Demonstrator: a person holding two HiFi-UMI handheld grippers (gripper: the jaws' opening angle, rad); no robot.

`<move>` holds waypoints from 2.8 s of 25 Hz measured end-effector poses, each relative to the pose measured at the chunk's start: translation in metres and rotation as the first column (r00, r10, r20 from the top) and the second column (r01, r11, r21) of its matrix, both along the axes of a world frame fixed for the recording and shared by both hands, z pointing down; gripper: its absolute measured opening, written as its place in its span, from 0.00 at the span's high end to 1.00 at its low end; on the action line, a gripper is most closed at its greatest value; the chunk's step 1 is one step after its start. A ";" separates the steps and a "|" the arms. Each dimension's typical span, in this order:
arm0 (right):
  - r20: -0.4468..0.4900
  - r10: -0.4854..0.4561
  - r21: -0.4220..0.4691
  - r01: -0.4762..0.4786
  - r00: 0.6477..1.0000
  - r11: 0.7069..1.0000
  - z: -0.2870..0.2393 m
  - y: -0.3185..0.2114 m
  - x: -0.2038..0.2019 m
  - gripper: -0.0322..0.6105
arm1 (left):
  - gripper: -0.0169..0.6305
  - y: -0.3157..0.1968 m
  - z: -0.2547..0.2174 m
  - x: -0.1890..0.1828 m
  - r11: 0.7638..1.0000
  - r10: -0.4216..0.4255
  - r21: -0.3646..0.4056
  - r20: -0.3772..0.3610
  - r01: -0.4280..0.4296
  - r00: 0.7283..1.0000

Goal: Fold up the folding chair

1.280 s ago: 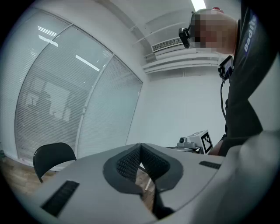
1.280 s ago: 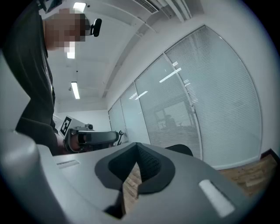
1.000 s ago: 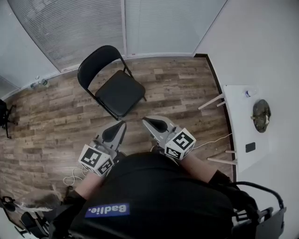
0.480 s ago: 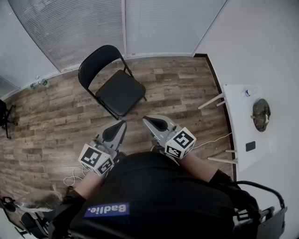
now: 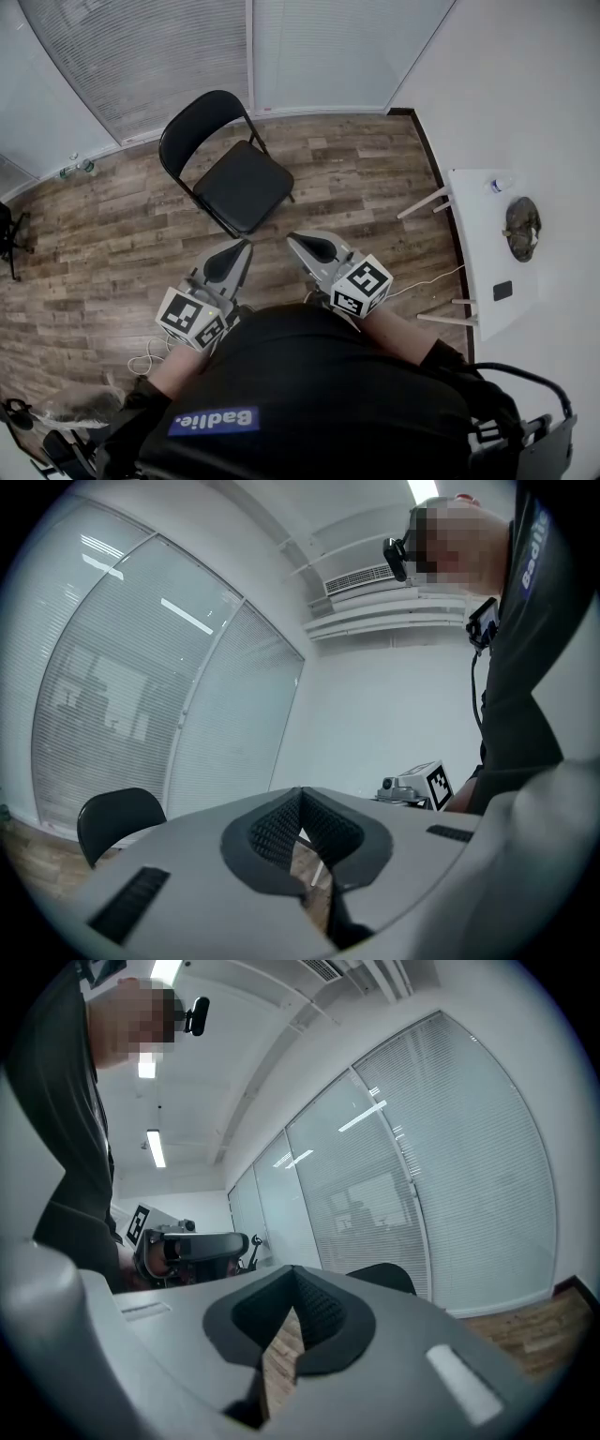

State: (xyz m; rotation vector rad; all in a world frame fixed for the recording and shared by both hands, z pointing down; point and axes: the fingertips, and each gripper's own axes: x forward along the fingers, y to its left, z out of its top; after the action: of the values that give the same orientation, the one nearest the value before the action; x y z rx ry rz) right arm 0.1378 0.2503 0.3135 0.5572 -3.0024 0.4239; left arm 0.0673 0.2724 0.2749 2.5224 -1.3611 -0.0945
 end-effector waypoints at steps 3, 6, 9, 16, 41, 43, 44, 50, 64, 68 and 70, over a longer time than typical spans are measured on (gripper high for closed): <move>-0.006 0.009 0.000 -0.009 1.000 1.000 0.003 0.003 -0.004 0.95 | 0.97 0.003 0.004 -0.007 1.000 0.000 0.010 -0.001 0.000 1.000; -0.007 0.019 -0.003 -0.019 1.000 1.000 0.004 0.006 -0.014 0.95 | 0.97 0.006 0.001 -0.018 1.000 0.003 0.017 0.003 -0.003 1.000; -0.009 0.028 -0.003 -0.028 1.000 1.000 0.004 0.012 -0.025 0.95 | 0.97 0.010 -0.003 -0.030 1.000 0.005 0.021 0.007 -0.005 1.000; -0.004 0.072 -0.005 -0.072 0.997 0.997 0.007 0.015 -0.041 0.95 | 0.97 0.013 -0.003 -0.051 0.999 0.021 0.030 0.010 -0.021 1.000; 0.025 -0.066 -0.052 0.068 0.997 0.996 0.037 -0.190 -0.024 0.95 | 0.97 -0.189 0.006 -0.052 0.985 -0.172 0.013 0.077 0.172 0.982; 0.026 -0.084 -0.059 0.085 0.996 0.995 0.041 -0.204 -0.020 0.95 | 0.97 -0.204 0.008 -0.051 0.981 -0.196 0.011 0.081 0.196 0.977; 0.025 -0.089 -0.063 0.090 0.996 0.994 0.044 -0.211 -0.019 0.95 | 0.97 -0.211 0.009 -0.052 0.979 -0.206 0.010 0.083 0.206 0.975; 0.027 -0.076 -0.099 0.078 0.997 0.992 0.055 -0.242 -0.018 0.95 | 0.97 -0.238 0.012 -0.065 0.974 -0.227 0.003 0.106 0.228 0.968; -0.022 0.084 -0.101 -0.086 0.996 0.991 0.056 -0.281 -0.092 0.95 | 0.97 -0.296 0.025 -0.161 0.996 -0.085 -0.003 0.103 0.086 0.991; -0.047 0.163 -0.098 -0.167 0.985 0.981 0.055 -0.290 -0.126 0.95 | 0.97 -0.310 0.032 -0.204 1.000 -0.021 -0.005 0.080 0.021 0.997; -0.058 0.206 -0.094 -0.210 0.977 0.973 0.055 -0.293 -0.138 0.95 | 0.97 -0.315 0.036 -0.220 1.000 0.014 -0.011 0.058 -0.013 0.998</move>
State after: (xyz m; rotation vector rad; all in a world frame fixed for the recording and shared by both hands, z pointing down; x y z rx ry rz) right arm 0.0001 -0.0428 0.3688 0.8639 -2.8687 0.5600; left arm -0.1531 -0.0427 0.3105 2.5433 -1.3621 -0.0115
